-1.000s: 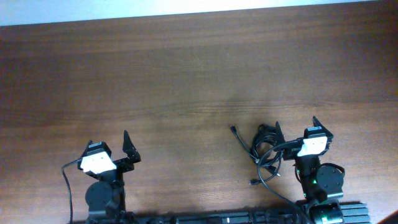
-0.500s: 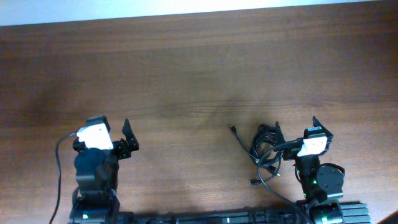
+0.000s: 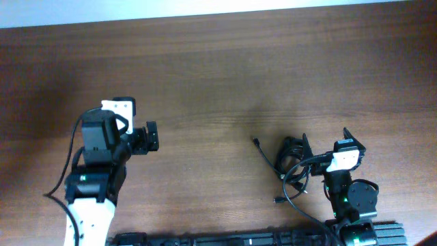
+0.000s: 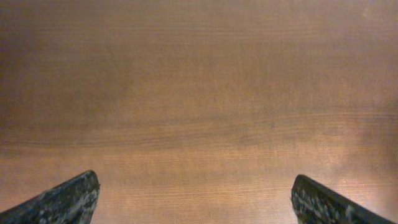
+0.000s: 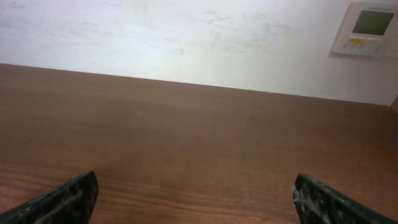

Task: Untangle cables
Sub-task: 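Raise the left gripper and move it forward toward the table center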

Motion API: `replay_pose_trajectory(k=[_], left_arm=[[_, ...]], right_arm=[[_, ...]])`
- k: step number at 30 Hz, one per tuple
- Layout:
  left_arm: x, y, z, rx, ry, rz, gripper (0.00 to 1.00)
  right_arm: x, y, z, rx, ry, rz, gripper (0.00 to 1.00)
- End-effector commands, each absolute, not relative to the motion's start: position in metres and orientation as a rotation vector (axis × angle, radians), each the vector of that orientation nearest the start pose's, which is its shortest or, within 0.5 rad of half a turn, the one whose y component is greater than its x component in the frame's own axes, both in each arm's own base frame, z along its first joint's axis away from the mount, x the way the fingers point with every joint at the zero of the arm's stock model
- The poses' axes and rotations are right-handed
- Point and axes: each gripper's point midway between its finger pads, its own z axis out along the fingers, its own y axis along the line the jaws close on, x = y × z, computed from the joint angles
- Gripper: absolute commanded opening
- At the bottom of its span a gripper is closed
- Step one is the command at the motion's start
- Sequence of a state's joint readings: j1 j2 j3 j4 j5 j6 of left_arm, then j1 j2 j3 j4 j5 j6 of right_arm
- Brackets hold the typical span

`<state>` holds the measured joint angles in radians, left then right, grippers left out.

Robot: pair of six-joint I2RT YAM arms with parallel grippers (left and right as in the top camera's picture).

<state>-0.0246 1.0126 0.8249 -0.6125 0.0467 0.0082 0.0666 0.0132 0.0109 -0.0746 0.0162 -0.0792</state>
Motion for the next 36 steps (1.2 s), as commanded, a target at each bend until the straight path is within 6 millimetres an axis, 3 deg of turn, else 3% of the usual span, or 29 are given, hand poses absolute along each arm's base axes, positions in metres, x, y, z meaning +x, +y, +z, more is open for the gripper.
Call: replay_pose_trajectory(k=[1, 6, 36], left_arm=[[0.311, -0.019, 0.182, 0.097, 2.424, -0.087, 0.99], [0.305, -0.036, 0.178, 0.252, 2.502, -0.176, 0.99], [0.303, -0.037, 0.177, 0.254, 2.511, -0.186, 0.99]], right_arm=[[0.246, 0.016, 0.155, -0.116, 1.647, -0.013, 0.99], [0.246, 0.016, 0.155, -0.116, 1.647, -0.013, 0.99], [0.246, 0.016, 0.155, -0.116, 1.647, -0.013, 0.99]])
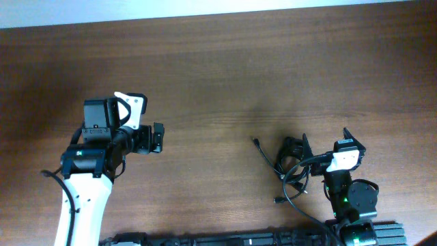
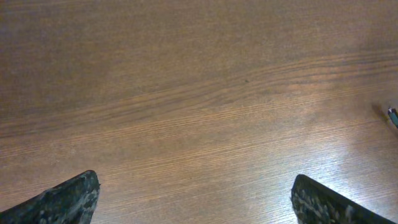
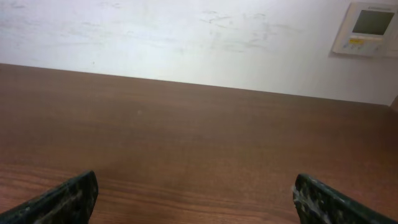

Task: Untangle cables
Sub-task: 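Raise the left gripper and move it forward toward the table center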

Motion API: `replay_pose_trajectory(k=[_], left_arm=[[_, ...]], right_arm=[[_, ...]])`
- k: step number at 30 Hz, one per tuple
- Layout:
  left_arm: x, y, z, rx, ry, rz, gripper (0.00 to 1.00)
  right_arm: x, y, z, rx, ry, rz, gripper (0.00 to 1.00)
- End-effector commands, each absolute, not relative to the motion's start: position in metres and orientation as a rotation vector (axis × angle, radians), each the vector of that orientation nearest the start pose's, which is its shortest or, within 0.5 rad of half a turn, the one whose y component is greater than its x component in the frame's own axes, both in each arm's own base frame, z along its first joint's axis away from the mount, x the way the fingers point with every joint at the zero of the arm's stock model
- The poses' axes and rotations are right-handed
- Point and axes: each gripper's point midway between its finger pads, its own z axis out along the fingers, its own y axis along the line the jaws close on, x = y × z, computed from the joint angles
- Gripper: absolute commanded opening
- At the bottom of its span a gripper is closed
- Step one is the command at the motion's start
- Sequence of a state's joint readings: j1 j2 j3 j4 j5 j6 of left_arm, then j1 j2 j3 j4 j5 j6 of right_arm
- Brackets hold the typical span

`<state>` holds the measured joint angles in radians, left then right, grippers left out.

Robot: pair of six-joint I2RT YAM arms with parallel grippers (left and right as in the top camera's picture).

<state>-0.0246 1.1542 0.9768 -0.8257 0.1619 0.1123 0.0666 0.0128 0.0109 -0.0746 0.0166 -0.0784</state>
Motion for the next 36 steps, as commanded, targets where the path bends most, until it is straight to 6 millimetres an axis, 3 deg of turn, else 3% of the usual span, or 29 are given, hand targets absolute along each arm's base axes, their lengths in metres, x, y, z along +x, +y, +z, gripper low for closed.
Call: replay_pose_trajectory(k=[1, 11, 14, 17, 25, 29, 36], left_arm=[[0.306, -0.037, 0.179, 0.254, 2.497, -0.184, 0.99], [0.339, -0.053, 0.209, 0.303, 2.297, -0.267, 0.99], [0.345, -0.053, 0.208, 0.304, 2.290, -0.266, 0.99], [0.349, -0.054, 0.194, 0.302, 2.330, -0.274, 0.99], [0.354, -0.071, 0.200, 0.349, 2.279, -0.397, 0.99], [0.343, -0.085, 0.198, 0.325, 2.307, -0.535, 0.99], [0.347, -0.087, 0.203, 0.234, 2.302, -0.590, 0.99]], right_arm=[[0.246, 0.016, 0.155, -0.116, 1.647, -0.013, 0.99], [0.246, 0.016, 0.155, -0.116, 1.647, -0.013, 0.99], [0.246, 0.016, 0.155, -0.116, 1.647, -0.013, 0.99], [0.246, 0.016, 0.155, -0.116, 1.647, -0.013, 0.99], [0.246, 0.016, 0.155, -0.116, 1.647, -0.013, 0.99], [0.246, 0.016, 0.155, -0.116, 1.647, -0.013, 0.99], [0.246, 0.015, 0.155, -0.113, 1.647, -0.017, 0.99]])
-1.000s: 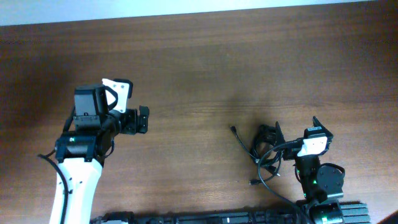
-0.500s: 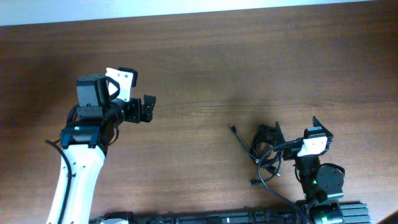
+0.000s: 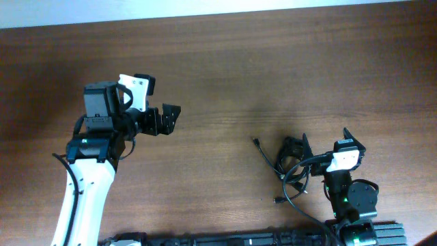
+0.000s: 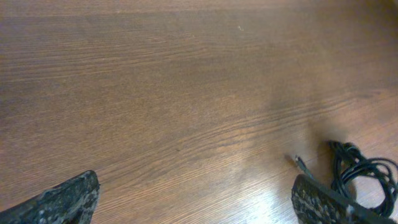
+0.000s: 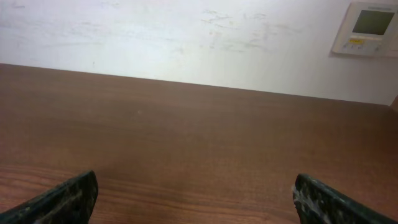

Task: Untangle cables
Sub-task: 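Raise the left gripper and move it forward toward the table center, then lower the right gripper onto the black cable bundle and grasp it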

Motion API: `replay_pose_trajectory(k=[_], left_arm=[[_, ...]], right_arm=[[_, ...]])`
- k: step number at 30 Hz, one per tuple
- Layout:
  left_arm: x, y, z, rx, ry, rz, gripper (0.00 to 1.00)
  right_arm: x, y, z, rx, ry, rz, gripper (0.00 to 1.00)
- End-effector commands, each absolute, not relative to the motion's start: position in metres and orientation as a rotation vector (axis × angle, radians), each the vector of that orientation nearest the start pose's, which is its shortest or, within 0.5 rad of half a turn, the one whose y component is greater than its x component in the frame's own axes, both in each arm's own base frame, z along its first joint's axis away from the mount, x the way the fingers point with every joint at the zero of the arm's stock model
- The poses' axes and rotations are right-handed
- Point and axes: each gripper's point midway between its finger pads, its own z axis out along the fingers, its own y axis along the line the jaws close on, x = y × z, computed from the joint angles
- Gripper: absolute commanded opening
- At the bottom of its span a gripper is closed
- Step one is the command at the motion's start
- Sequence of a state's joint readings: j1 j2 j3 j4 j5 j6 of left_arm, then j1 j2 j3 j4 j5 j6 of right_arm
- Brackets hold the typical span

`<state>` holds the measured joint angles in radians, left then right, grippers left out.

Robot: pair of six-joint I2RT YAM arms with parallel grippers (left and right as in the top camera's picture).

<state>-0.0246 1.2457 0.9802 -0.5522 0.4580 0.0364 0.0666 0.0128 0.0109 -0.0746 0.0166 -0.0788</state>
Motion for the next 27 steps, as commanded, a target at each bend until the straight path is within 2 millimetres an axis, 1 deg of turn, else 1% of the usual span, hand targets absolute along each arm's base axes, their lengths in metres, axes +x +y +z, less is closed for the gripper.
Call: replay_pose_trajectory(k=[1, 2, 3, 5, 6, 7, 9, 11, 13, 15, 18, 20, 21, 22, 23, 25, 27], left_arm=[[0.349, -0.088, 0.206, 0.226, 2.288, -0.604, 0.99], [0.349, -0.090, 0.208, 0.228, 2.279, -0.621, 0.99], [0.348, -0.096, 0.212, 0.250, 2.261, -0.664, 0.99], [0.341, -0.108, 0.217, 0.293, 2.241, -0.762, 0.99], [0.339, -0.111, 0.217, 0.300, 2.244, -0.787, 0.99], [0.336, -0.111, 0.215, 0.295, 2.258, -0.790, 0.99], [0.335, -0.111, 0.214, 0.292, 2.266, -0.792, 0.99], [0.335, -0.111, 0.214, 0.291, 2.268, -0.794, 0.99], [0.334, -0.111, 0.213, 0.289, 2.272, -0.794, 0.99], [0.335, -0.111, 0.213, 0.290, 2.270, -0.792, 0.99], [0.336, -0.110, 0.214, 0.290, 2.266, -0.788, 0.99], [0.336, -0.110, 0.214, 0.290, 2.267, -0.788, 0.99], [0.335, -0.110, 0.213, 0.289, 2.270, -0.789, 0.99], [0.335, -0.110, 0.213, 0.289, 2.271, -0.789, 0.99], [0.335, -0.110, 0.213, 0.288, 2.271, -0.786, 0.99], [0.336, -0.105, 0.209, 0.270, 2.289, -0.750, 0.99], [0.336, -0.097, 0.201, 0.236, 2.329, -0.693, 0.99]], right_arm=[[0.246, 0.015, 0.156, -0.113, 1.645, -0.017, 0.99], [0.246, 0.015, 0.158, -0.112, 1.634, -0.017, 0.99], [0.246, 0.016, 0.165, -0.114, 1.607, -0.011, 0.99], [0.246, 0.020, 0.176, -0.129, 1.561, 0.007, 0.99], [0.246, 0.021, 0.182, -0.123, 1.538, 0.015, 0.99], [0.245, 0.025, 0.188, -0.120, 1.515, 0.053, 0.99], [0.243, 0.036, 0.191, -0.172, 1.496, 0.102, 0.99], [0.243, 0.036, 0.197, -0.174, 1.473, 0.105, 0.99], [0.241, 0.036, 0.205, -0.123, 1.487, 0.159, 0.99], [0.238, 0.036, 0.214, -0.113, 1.502, 0.171, 0.98], [0.231, 0.027, 0.236, -0.080, 1.573, 0.132, 0.99], [0.229, 0.026, 0.250, -0.085, 1.643, 0.120, 0.99], [0.231, 0.027, 0.256, -0.085, 1.689, 0.120, 0.99], [0.237, 0.028, 0.264, -0.089, 1.755, 0.125, 0.99], [0.244, 0.035, 0.270, -0.115, 1.847, 0.160, 0.99], [0.249, 0.035, 0.275, -0.114, 1.923, 0.162, 0.99], [0.252, 0.035, 0.275, -0.112, 2.029, 0.163, 0.99]])
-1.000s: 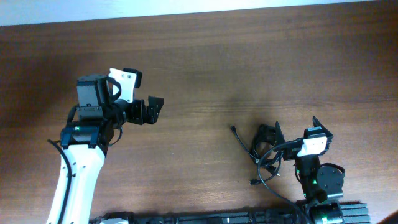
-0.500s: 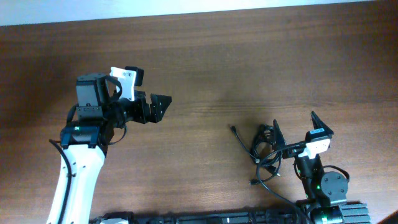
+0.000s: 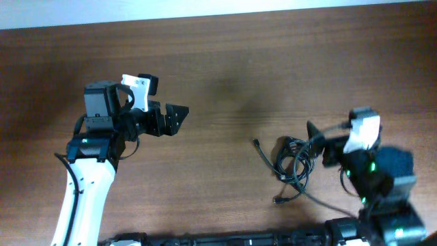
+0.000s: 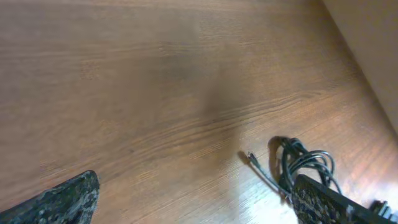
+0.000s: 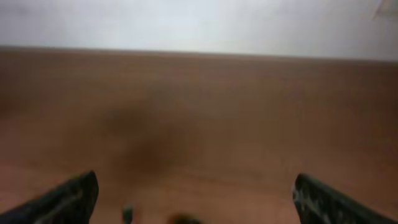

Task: Untangle cables
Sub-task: 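Lower the right gripper onto the black cable bundle and grasp it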

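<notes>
A tangled bundle of thin black cables (image 3: pixel 292 166) lies on the brown table at the right; loose ends with small plugs stick out to its left and below. The left wrist view shows the cables (image 4: pixel 303 167) at lower right. My left gripper (image 3: pixel 176 117) hangs open over the table's left-middle, well left of the bundle, its fingertips (image 4: pixel 74 196) wide apart. My right gripper (image 3: pixel 317 145) is open just right of the bundle, nothing between its fingers. Its wrist view is blurred, with a cable end (image 5: pixel 127 213) at the bottom edge.
The wooden table (image 3: pixel 225 61) runs to a pale wall at the back. A black rail (image 3: pixel 225 239) with the arm bases lies along the front edge. Bare wood stretches between the two grippers.
My right arm has risen and shifted right and back from beside the bundle, its camera now tipped down at the table. My left gripper has edged slightly right, turned further toward the cables.
My left gripper was open at the far left, facing bare wood. At each later moment it stood further back and right, the cables coming into its view. My right arm stayed still by the bundle until now, when it stands higher and further right.
</notes>
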Motion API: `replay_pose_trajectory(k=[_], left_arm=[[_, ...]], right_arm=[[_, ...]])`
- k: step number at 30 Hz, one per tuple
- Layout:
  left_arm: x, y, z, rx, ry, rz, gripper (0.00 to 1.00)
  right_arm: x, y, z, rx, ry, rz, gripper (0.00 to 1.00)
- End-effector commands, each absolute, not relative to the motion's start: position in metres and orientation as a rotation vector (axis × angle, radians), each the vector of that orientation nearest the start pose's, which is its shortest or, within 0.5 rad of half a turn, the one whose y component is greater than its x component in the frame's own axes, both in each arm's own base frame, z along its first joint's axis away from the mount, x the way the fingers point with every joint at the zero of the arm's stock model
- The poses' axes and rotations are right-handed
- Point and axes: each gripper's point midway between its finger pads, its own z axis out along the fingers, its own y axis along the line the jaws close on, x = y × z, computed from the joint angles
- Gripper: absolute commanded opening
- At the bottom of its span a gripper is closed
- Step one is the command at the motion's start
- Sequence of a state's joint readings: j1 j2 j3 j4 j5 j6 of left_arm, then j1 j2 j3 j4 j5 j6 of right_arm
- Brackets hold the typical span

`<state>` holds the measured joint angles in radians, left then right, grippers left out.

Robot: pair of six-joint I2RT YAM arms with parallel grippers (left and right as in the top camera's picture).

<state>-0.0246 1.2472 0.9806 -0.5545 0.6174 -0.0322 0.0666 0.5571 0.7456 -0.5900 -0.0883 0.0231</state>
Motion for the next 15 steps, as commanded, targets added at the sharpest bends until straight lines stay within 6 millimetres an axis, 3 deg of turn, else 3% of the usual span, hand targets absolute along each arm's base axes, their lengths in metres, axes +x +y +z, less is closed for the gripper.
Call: replay_pose_trajectory(k=[1, 4, 10, 15], left_arm=[[0.335, -0.094, 0.198, 0.223, 2.349, -0.673, 0.99], [0.333, -0.093, 0.195, 0.218, 2.364, -0.660, 0.99], [0.333, -0.093, 0.195, 0.218, 2.363, -0.660, 0.99], [0.335, -0.089, 0.193, 0.214, 2.368, -0.625, 0.99]], right_arm=[[0.253, 0.036, 0.275, -0.112, 2.067, 0.163, 0.99], [0.266, 0.037, 0.276, -0.108, 2.106, 0.171, 0.99], [0.276, 0.060, 0.253, -0.172, 2.197, 0.320, 0.99], [0.277, 0.058, 0.238, -0.152, 2.266, 0.316, 0.99]])
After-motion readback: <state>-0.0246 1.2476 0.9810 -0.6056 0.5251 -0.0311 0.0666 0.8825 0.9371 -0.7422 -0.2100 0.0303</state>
